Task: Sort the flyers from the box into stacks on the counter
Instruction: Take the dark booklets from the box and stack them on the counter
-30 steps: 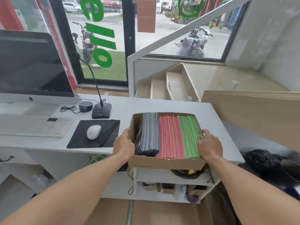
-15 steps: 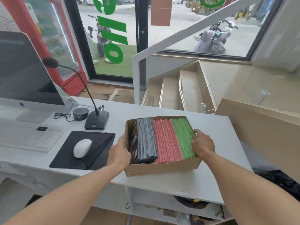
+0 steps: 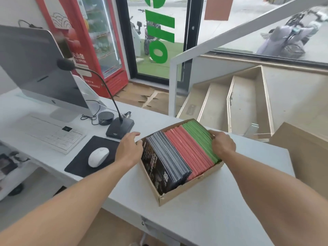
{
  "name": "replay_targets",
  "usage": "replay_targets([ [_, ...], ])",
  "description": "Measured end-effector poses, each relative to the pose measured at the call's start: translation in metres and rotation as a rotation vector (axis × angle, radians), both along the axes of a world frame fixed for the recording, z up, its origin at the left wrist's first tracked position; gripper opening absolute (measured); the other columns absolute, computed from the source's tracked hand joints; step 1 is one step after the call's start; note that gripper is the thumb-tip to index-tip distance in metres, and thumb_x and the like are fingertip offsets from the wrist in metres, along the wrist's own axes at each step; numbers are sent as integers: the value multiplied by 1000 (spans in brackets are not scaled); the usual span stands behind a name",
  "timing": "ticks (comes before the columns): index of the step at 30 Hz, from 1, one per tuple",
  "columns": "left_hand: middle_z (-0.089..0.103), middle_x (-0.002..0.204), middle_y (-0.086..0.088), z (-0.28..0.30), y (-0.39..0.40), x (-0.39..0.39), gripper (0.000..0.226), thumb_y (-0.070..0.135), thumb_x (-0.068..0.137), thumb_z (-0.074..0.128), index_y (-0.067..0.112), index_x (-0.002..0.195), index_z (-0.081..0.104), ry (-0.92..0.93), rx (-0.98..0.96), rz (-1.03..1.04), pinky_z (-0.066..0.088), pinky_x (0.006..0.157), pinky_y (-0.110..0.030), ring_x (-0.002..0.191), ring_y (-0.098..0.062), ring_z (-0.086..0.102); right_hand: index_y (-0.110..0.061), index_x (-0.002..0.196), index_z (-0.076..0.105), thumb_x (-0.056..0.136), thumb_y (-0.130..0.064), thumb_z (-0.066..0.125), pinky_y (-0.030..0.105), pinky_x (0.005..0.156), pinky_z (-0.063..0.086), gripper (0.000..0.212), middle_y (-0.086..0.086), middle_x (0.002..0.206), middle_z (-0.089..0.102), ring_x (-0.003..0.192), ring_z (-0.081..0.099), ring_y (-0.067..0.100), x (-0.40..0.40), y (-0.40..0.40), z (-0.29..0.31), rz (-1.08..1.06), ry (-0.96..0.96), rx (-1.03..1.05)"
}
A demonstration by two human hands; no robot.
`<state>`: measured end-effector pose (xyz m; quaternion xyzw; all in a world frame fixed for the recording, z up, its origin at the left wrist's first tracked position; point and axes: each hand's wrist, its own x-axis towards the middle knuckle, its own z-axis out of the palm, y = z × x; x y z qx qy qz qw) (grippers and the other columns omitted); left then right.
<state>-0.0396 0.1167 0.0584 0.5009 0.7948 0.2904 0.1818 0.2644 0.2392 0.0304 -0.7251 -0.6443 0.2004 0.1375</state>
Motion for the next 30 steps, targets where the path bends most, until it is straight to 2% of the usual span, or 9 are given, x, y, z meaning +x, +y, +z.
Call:
replay_targets([
  [3,50,149,-2,-2,12,5,41,18,101,51,18,142,53,-1,-51,-10,38,110,-38,136,-25,47,-39,137,59,104,-27,40,38,87,46,40,3,126,68,111,62,32,8,-4,-7,4,43,21],
  [5,52,149,-2,-3,22,6,43,16,101,50,18,143,52,5,-95,-40,39,110,-38,135,-25,49,-32,138,57,104,-35,43,41,95,47,37,0,126,69,114,61,29,15,-13,-15,-33,165,47],
  [8,60,141,-4,-5,45,3,38,17,101,50,16,138,58,-3,-149,-65,40,108,-34,131,-26,53,-25,142,50,102,-35,53,41,100,47,42,1,135,61,120,58,23,23,-33,-26,-174,446,86],
  [12,67,131,-7,-11,69,2,30,21,101,48,18,121,70,-57,-207,-73,44,96,-31,118,-27,59,-26,151,36,97,-37,60,44,103,45,60,1,149,45,130,50,27,19,-64,-41,-548,713,65],
  [15,70,121,-8,-18,73,6,30,24,102,46,18,111,74,-9,-205,-88,41,84,-29,99,-25,55,-23,150,36,98,-44,52,48,100,48,58,5,143,52,120,55,32,1,-76,-48,-672,845,-119],
  [17,71,119,-9,-20,70,5,29,26,102,47,18,110,75,27,-194,-80,41,82,-29,95,-25,55,-22,149,38,102,-44,42,49,103,45,51,8,138,55,119,55,33,-11,-76,-47,-673,856,-128],
  [19,72,115,-10,-19,64,2,30,30,102,49,16,108,75,80,-186,-88,42,81,-29,97,-28,60,-25,154,32,105,-43,35,50,109,40,52,8,147,48,130,49,36,-16,-71,-45,-660,838,-117],
  [24,73,89,-3,-16,37,-10,52,59,99,47,17,80,70,142,-234,-82,53,75,-33,79,-21,64,-37,153,32,106,-37,27,57,110,41,47,5,149,49,130,50,37,-34,-47,-38,-664,945,-124],
  [30,74,113,-1,-13,32,-39,51,66,92,56,22,111,74,146,-285,-111,46,76,-29,101,-21,67,-45,147,44,109,-31,27,52,109,45,44,-1,138,56,124,55,31,-63,-31,-30,-627,1004,-98],
])
